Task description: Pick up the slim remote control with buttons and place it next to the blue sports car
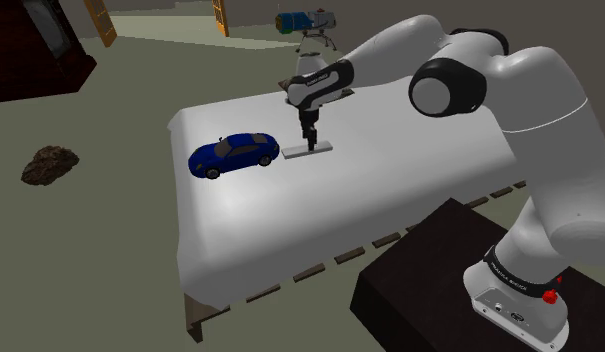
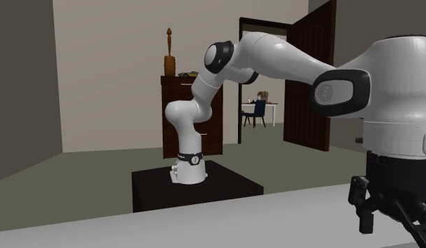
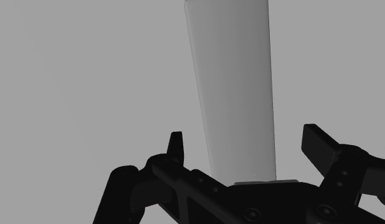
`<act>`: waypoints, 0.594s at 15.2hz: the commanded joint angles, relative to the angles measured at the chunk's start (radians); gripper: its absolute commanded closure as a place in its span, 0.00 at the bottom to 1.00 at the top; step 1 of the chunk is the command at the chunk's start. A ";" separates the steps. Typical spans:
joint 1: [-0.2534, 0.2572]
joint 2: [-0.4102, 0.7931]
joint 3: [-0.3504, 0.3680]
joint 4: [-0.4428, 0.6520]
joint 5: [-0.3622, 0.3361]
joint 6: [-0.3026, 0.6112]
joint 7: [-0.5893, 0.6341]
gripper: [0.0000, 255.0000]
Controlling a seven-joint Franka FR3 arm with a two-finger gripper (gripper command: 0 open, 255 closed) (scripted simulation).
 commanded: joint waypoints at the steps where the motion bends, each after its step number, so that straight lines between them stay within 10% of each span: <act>1: 0.004 -0.037 -0.008 0.001 -0.009 -0.038 0.003 0.00; 9: 0.005 -0.050 -0.011 0.007 -0.013 -0.057 0.005 0.00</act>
